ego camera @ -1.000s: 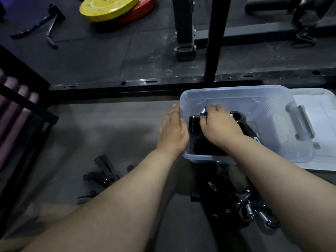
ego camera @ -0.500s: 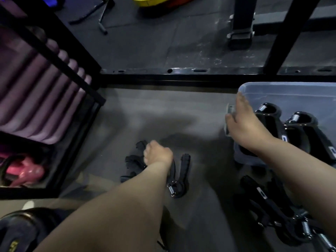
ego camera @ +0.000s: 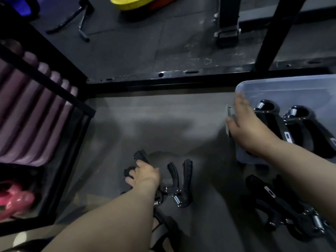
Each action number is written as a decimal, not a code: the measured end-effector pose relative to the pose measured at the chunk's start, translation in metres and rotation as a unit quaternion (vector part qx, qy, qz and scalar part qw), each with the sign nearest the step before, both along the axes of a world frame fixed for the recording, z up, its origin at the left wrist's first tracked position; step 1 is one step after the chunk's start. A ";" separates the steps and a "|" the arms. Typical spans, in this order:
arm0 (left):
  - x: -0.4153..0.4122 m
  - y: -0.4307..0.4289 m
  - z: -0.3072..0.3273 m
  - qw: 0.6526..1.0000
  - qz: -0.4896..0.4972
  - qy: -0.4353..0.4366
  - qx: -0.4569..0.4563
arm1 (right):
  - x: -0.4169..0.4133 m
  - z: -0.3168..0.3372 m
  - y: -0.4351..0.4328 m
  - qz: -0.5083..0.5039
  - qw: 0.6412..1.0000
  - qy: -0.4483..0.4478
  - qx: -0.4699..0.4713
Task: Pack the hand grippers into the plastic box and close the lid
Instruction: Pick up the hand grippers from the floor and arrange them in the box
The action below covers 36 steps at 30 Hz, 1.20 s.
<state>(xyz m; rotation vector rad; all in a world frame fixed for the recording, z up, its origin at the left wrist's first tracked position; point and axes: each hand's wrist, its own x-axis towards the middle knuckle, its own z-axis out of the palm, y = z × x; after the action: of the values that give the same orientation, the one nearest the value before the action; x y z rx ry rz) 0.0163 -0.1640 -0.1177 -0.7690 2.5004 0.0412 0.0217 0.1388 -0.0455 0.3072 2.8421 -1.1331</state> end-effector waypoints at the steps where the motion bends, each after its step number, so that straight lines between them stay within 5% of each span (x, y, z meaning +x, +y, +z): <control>1: -0.002 0.000 0.000 1.000 0.004 -0.004 -0.002 | 0.001 0.001 -0.001 -0.002 1.000 -0.004 -0.002; 19: 0.018 0.022 0.003 0.984 -0.138 -0.083 -0.072 | 0.002 0.000 -0.003 -0.008 0.999 -0.016 -0.027; 25: -0.008 0.063 0.026 0.989 0.001 0.141 0.032 | -0.001 -0.003 -0.003 -0.013 0.999 -0.021 -0.041; 29: -0.041 0.122 0.058 0.938 0.047 0.292 0.179 | 0.000 -0.001 0.002 0.002 0.998 -0.027 -0.053; 33: -0.063 0.176 0.099 0.828 0.103 0.364 0.413 | 0.002 -0.002 0.012 0.035 0.996 -0.009 -0.077; 36: -0.070 0.202 0.129 0.772 0.137 0.373 0.496 | 0.007 0.005 0.024 0.059 0.993 0.006 -0.104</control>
<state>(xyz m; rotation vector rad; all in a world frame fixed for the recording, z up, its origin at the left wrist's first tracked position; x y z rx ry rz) -0.0538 0.0383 0.0110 -0.6661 2.4058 1.9251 0.0288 0.1629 -0.0409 0.1190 2.6795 -1.3923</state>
